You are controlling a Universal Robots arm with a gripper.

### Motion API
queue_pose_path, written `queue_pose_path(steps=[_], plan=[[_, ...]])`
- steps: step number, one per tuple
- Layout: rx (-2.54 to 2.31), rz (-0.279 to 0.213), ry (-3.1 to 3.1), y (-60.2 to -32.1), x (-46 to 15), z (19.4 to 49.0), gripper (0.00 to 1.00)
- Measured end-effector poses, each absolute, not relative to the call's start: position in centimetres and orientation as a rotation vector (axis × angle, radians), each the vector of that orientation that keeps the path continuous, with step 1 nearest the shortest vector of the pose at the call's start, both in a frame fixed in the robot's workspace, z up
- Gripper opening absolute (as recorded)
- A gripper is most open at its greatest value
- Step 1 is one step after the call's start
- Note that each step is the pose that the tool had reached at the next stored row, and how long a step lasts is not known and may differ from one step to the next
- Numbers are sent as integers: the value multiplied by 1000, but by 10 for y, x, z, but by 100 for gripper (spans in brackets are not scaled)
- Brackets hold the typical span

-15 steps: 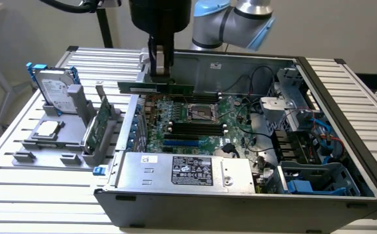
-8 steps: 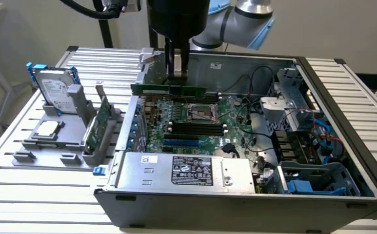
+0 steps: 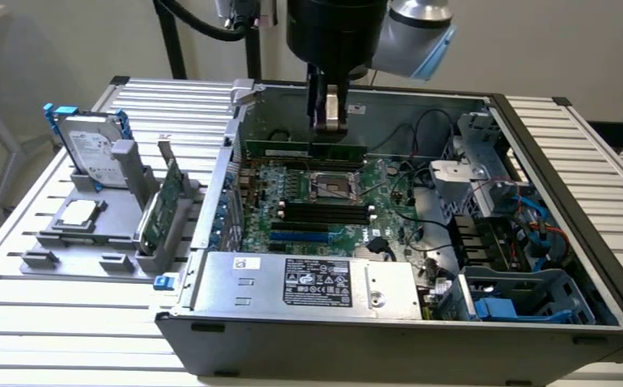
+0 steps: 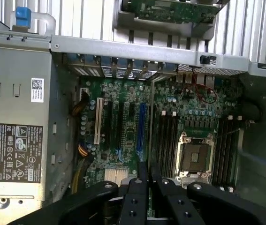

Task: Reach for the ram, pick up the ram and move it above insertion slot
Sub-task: 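Pick up the ram and move it above insertion slot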

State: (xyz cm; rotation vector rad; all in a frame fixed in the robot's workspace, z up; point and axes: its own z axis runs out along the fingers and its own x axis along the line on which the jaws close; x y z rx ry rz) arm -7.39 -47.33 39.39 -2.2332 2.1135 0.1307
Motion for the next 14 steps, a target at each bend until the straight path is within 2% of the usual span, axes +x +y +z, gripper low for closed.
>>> queue_pose_path(steps=[14], plan=[[-2223,125,2129,-450,-51,390,13]])
